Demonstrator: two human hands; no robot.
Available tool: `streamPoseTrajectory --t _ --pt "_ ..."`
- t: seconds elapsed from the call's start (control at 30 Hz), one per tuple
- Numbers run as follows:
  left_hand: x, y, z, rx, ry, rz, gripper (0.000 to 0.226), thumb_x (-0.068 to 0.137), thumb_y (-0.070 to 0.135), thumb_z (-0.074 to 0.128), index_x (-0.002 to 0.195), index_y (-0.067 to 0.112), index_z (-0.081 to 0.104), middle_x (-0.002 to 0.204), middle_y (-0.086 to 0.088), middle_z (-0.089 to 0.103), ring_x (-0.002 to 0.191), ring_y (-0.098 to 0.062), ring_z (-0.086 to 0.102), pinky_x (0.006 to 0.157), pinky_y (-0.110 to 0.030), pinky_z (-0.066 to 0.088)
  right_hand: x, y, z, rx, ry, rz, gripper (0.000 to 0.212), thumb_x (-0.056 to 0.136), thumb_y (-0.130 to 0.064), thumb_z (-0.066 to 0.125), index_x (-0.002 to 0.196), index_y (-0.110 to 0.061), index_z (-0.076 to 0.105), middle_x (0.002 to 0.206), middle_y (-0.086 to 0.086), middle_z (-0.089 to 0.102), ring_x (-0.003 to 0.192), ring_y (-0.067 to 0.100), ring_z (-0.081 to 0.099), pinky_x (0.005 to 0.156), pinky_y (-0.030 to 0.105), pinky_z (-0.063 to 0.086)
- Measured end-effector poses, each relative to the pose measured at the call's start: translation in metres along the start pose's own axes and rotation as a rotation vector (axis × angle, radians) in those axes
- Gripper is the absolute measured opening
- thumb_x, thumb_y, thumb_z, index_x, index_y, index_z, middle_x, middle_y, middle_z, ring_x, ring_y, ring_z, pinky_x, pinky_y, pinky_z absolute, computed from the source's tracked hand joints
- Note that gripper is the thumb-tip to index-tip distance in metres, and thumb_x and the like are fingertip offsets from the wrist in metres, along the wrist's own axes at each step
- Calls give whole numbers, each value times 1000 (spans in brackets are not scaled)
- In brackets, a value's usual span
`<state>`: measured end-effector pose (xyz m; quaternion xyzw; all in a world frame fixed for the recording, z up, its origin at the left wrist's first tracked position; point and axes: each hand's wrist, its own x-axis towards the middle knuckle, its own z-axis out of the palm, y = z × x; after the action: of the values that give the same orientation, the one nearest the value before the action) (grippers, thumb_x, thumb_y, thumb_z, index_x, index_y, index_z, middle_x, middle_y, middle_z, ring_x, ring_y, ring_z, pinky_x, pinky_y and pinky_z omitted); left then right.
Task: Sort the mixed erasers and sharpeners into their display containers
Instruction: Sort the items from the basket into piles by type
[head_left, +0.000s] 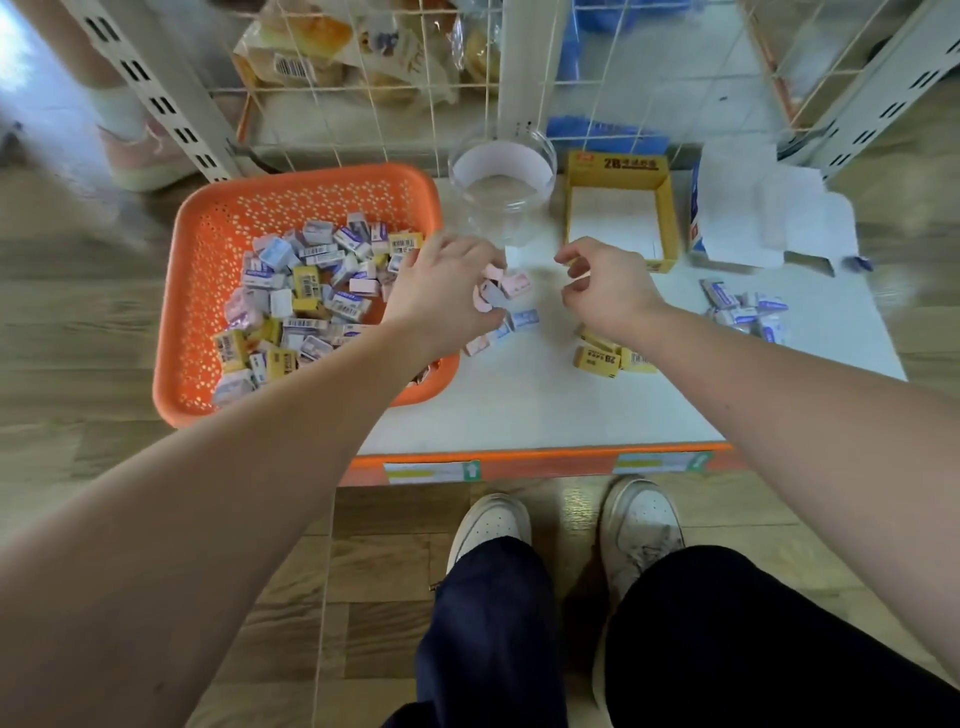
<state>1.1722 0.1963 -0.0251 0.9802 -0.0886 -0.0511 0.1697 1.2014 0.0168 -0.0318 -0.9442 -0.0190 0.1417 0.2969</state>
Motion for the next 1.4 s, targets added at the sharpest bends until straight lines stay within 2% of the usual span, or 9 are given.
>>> streamPoseTrajectory --t 0.17,0.33,0.43,0.63,0.73,0.87,1.07,1.33,1.4 --pt "-36 -13 -8 -197 166 -103 44 86 39 58 127 24 48 135 4 47 130 -21 32 106 -39 26 -20 -24 5 89 117 -119 26 88 -12 56 114 -13 60 103 6 61 89 19 60 82 27 47" --pt "-92 -48 -21 -147 86 -196 43 88 45 53 126 26 47 131 5 49 124 -22 37 104 -41 29 -38 -69 46 240 221 -294 23 85 -12 61 108 -15 60 94 6 61 76 17 60 73 25 51" --pt "-111 -71 -27 -55 95 -263 41 88 47 51 124 27 50 129 3 52 122 -25 41 101 -41 30 -44 -98 71 293 179 -319 32 85 -11 62 116 -16 58 96 1 58 78 12 59 73 14 48" --pt "-134 -108 -23 67 84 -392 48 84 54 37 118 24 54 120 1 58 116 -27 47 94 -40 37 -44 -125 109 40 24 -377 41 91 -20 56 130 -22 48 123 1 55 97 16 60 81 35 52" --pt "-135 -115 -19 82 90 -392 51 82 53 31 120 25 51 117 1 58 113 -26 47 80 -37 42 -39 -128 112 -97 0 -384 37 92 -23 54 129 -23 49 128 3 52 102 20 58 81 35 50" --pt "-129 -121 -19 88 125 -355 45 85 49 41 124 27 48 119 5 57 114 -22 46 68 -31 37 -24 -133 113 -169 -71 -397 40 90 -18 59 129 -17 51 129 7 51 110 23 53 91 31 41" --pt "-110 -142 -35 46 77 -379 47 83 45 48 127 29 46 132 4 49 119 -23 42 75 -32 33 14 -146 103 -224 -55 -408 39 87 -13 62 126 -14 56 125 11 56 113 25 52 94 26 36" --pt "-58 -143 -31 -48 72 -310 36 87 31 54 121 21 55 129 -3 53 123 -25 41 102 -40 32 45 -136 69 -588 -181 -469 41 87 -20 63 128 -24 55 120 8 60 104 27 57 82 35 46" --pt "-42 -136 -25 -75 37 -278 36 88 28 54 123 19 55 130 -4 54 123 -24 42 104 -42 33 43 -135 79 -714 -182 -520 40 88 -25 61 127 -27 55 117 5 62 105 26 56 88 36 41"
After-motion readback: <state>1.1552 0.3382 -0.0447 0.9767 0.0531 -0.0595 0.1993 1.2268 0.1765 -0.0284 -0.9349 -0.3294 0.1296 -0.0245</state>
